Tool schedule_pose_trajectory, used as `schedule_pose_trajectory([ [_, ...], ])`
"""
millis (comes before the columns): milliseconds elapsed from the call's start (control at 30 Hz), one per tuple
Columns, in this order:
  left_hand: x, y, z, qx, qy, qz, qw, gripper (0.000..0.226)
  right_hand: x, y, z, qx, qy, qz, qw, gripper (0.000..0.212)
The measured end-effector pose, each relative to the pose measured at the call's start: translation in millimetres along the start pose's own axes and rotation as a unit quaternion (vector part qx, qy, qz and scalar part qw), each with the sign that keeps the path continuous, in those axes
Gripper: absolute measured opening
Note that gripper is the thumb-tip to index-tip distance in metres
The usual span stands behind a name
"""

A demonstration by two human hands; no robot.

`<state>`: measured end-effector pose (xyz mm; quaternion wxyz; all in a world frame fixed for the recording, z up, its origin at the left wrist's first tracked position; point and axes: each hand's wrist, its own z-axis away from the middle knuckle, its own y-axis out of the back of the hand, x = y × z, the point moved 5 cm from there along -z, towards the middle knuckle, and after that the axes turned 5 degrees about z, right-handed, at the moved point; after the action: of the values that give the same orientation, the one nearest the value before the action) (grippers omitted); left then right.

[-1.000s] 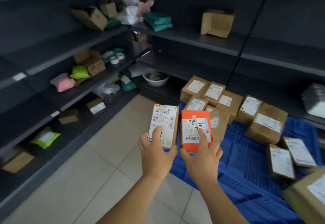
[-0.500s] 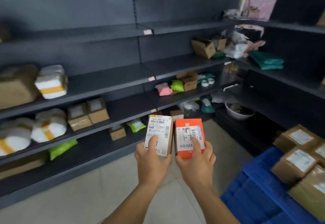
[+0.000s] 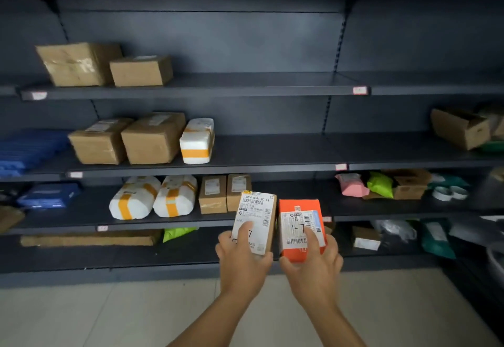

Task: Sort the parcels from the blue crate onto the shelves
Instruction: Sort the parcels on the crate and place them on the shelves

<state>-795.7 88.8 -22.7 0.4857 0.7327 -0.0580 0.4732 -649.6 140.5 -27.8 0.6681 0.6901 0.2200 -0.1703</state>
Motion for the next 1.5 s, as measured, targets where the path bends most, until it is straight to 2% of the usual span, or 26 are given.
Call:
schedule_pose_trajectory([
  [200,26,2,-100,0.031,0.022,0.004,0.999,0.076,-46,-9,-98,-0.010,0.037,-0.025,0.999,0.083],
  [467,29,-2,-198,0.050,0.050,-0.004,0.997,0.076,-101,-30,-199,-0.031,0.078,0.005,0.996,0.085],
  [800,1,-33,-332,0.014,0.092,-0.032,0.995,0.075,-152,-92,-309,-0.076,0.062,0.017,0.995,0.080],
  [1067,-19,-54,-449,-0.034,0.088,-0.075,0.993,0.073,-193,-150,-398,-0.105,0.040,0.053,0.992,0.083],
  [1200,-21,-57,-493,-0.025,0.084,-0.120,0.989,0.070,-210,-176,-431,-0.113,0.036,0.049,0.992,0.082],
  [1500,-15,-67,-532,-0.035,0.039,-0.186,0.981,0.068,-229,-201,-465,-0.109,0.055,0.102,0.987,0.078],
])
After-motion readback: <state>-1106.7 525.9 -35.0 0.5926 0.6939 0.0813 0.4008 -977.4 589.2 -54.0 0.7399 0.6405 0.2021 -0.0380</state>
